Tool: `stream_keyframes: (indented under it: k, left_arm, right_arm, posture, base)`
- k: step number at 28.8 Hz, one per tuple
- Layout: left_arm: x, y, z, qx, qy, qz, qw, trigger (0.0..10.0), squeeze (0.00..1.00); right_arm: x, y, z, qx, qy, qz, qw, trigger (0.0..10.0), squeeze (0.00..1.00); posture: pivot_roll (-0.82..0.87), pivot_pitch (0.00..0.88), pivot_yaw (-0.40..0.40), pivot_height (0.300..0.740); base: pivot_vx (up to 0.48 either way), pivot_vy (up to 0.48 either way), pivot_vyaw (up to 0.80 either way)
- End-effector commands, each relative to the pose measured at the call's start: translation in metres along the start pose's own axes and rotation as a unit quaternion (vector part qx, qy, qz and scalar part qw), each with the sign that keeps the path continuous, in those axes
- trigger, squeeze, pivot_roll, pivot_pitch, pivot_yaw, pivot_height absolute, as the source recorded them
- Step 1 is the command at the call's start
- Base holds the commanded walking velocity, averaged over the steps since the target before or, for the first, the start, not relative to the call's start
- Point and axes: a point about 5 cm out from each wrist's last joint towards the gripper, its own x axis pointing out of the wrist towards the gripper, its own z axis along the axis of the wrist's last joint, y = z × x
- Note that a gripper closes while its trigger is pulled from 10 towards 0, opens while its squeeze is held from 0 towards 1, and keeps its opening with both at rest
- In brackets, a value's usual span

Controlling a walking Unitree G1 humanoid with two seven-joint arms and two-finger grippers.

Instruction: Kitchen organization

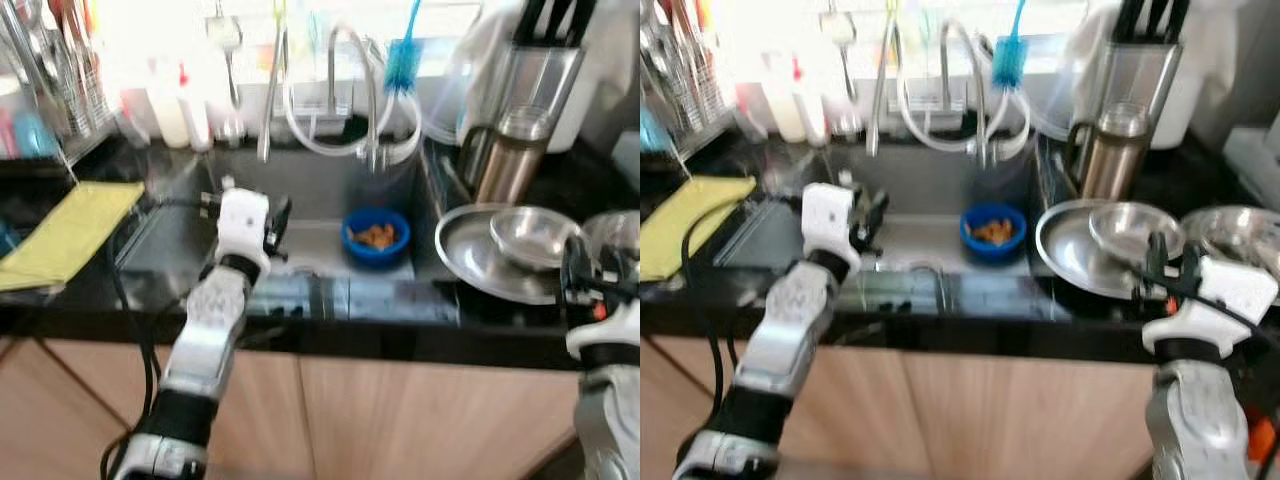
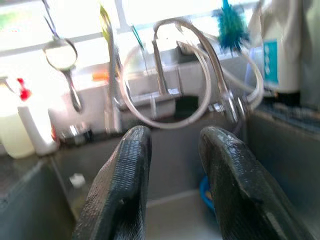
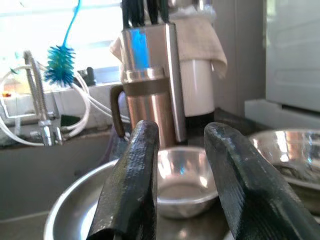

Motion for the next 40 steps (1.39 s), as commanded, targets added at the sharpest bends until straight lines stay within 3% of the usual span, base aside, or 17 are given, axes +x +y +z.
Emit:
stream_keyframes:
  k: [1,40]
  left_arm:
    - [-0.0017,0.0089,-0.0015,0.005,0.004,0.013,1.0,10.0,0.0]
    - [-0.0013,0.004,-0.0024,-0.002,0.007,-0.004,1.0,10.0,0.0]
  right_arm:
    - [0.0001,0.0049,0.0024,0.005,-0.004,0.008,1.0,10.0,0.0]
    - [0.0048,-0.0012,0.0022,-0.005,0.005,-0.013,1.0,10.0,0.0]
  posture:
    - [-0.05,0.032,0.007,0.74]
    - [-0.05,0.025,0.011,0.74]
  base:
    - [0.274,0.0,0.0]
    - [0.013,0.0,0.0]
